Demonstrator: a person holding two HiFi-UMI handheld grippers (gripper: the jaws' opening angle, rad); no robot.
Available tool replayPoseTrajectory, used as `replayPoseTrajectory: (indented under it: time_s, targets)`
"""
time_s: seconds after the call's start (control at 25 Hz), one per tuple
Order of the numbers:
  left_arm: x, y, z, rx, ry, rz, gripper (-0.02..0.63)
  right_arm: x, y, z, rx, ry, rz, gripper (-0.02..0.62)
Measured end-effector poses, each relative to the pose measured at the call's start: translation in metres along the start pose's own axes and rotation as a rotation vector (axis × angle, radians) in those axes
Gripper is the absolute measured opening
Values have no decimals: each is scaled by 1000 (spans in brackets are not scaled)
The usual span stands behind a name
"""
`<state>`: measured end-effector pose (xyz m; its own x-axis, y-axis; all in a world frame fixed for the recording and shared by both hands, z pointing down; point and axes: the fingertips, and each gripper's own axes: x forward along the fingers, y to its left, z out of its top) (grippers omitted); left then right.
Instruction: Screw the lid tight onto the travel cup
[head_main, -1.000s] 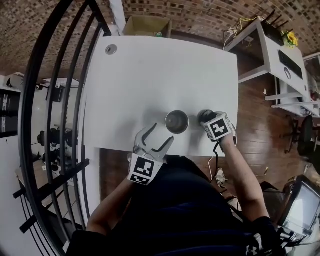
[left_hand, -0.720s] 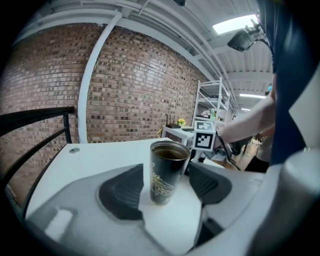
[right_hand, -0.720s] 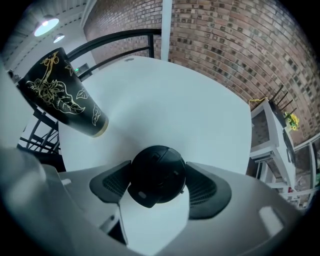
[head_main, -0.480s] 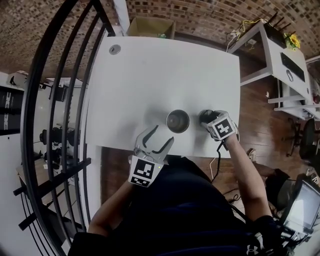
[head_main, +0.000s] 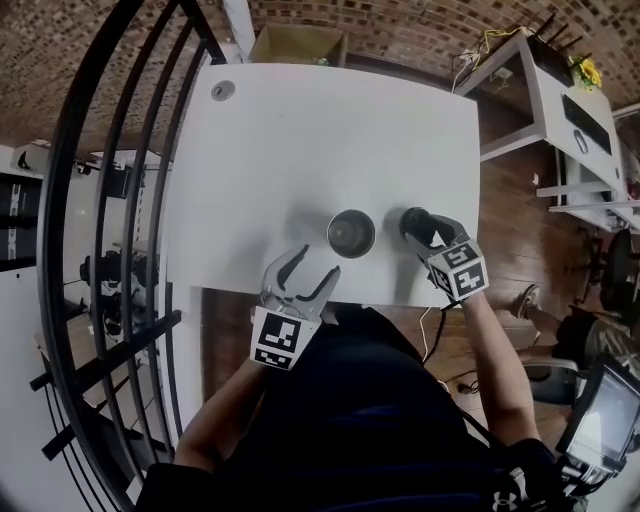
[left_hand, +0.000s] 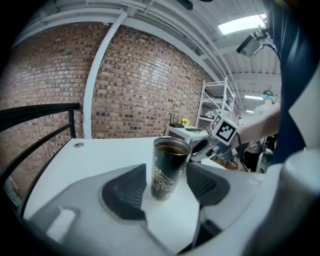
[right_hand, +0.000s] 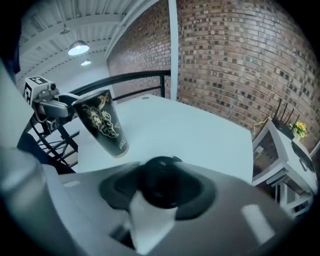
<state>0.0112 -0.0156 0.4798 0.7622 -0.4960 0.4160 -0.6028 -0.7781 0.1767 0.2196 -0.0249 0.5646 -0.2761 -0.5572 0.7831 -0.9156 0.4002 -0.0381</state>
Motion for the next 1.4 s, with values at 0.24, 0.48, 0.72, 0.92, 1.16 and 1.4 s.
replayPoseTrajectory:
  time_s: [0.24, 0.48, 0.72, 0.92, 1.16, 1.4]
  targets:
    - [1, 0, -2, -4, 0, -7, 252, 3, -14, 0, -71, 25, -103, 82]
    - [-7, 2, 7, -6, -9, 28, 252, 1, -112, 6, 26, 36, -162, 187]
    - [-9, 11, -3, -26, 28, 90, 252, 25, -160, -16, -17, 249, -89, 350]
    - [-3, 8, -7, -47, 46, 110, 252, 44, -178, -24, 44, 280, -86, 404]
    - [3, 6, 2, -63, 37, 128, 252, 53, -211, -17, 64, 267, -97, 407]
    - [2, 7, 1, -86, 41, 148, 252, 60, -235, -14, 123, 294, -91, 411]
